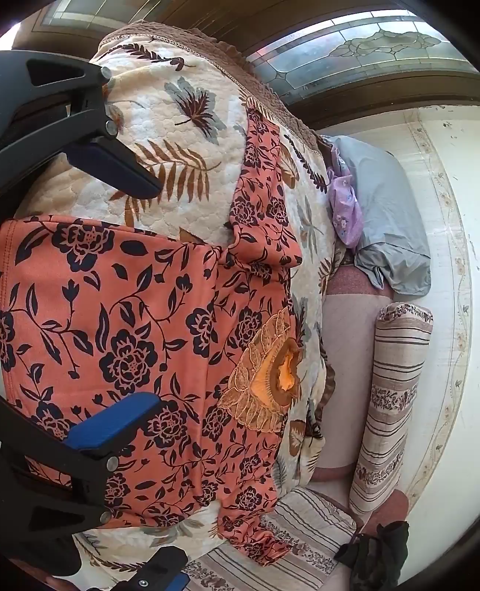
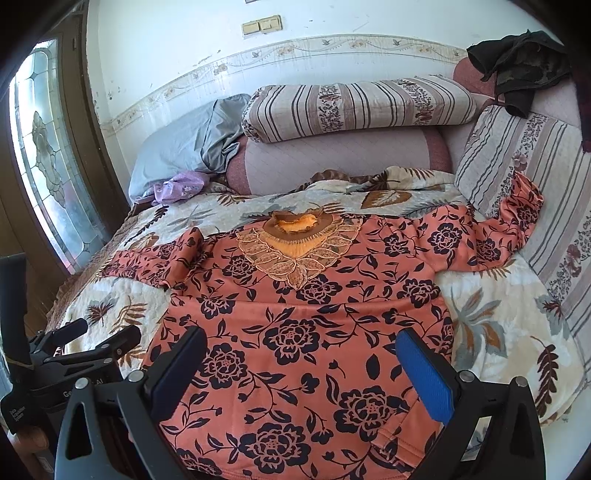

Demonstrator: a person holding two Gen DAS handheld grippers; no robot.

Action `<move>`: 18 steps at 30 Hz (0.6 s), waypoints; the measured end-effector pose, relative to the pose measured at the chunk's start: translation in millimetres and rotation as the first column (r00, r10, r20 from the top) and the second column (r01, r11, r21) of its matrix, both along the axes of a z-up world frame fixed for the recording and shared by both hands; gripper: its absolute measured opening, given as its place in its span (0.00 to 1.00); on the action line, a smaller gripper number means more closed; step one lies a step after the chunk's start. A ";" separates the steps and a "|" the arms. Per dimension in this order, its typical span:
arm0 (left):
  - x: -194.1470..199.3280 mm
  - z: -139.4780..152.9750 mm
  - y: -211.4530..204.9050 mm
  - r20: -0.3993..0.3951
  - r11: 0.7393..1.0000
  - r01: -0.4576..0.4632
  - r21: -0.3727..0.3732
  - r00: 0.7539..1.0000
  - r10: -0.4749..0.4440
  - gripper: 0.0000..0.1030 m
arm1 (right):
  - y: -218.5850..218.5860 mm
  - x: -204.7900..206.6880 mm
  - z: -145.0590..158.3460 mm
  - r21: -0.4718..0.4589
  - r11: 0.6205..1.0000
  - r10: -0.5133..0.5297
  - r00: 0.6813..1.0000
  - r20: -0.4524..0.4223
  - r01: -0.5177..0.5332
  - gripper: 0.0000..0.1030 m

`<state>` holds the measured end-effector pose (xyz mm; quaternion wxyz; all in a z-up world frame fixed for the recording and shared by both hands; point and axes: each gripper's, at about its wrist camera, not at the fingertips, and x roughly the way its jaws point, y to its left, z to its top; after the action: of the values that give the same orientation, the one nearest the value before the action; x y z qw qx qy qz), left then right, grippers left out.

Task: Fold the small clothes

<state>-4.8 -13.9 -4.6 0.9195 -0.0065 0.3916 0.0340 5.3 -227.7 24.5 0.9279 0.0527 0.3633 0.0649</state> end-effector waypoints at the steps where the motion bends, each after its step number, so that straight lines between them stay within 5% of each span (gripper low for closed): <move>1: 0.5 0.1 -0.1 -0.001 1.000 0.000 0.001 1.000 0.000 1.00 | -0.1 0.6 0.2 -0.002 1.000 0.001 1.000 -0.003 -0.001 1.00; 18: 2.6 -0.2 -7.2 0.003 1.000 0.013 0.018 1.000 -0.013 1.00 | -3.8 3.8 -0.1 0.012 1.000 -0.007 1.000 -0.006 0.007 1.00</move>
<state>-2.2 -21.1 -4.8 0.9203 0.0045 0.3899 0.0315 9.1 -231.5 24.5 0.9267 0.0598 0.3655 0.0638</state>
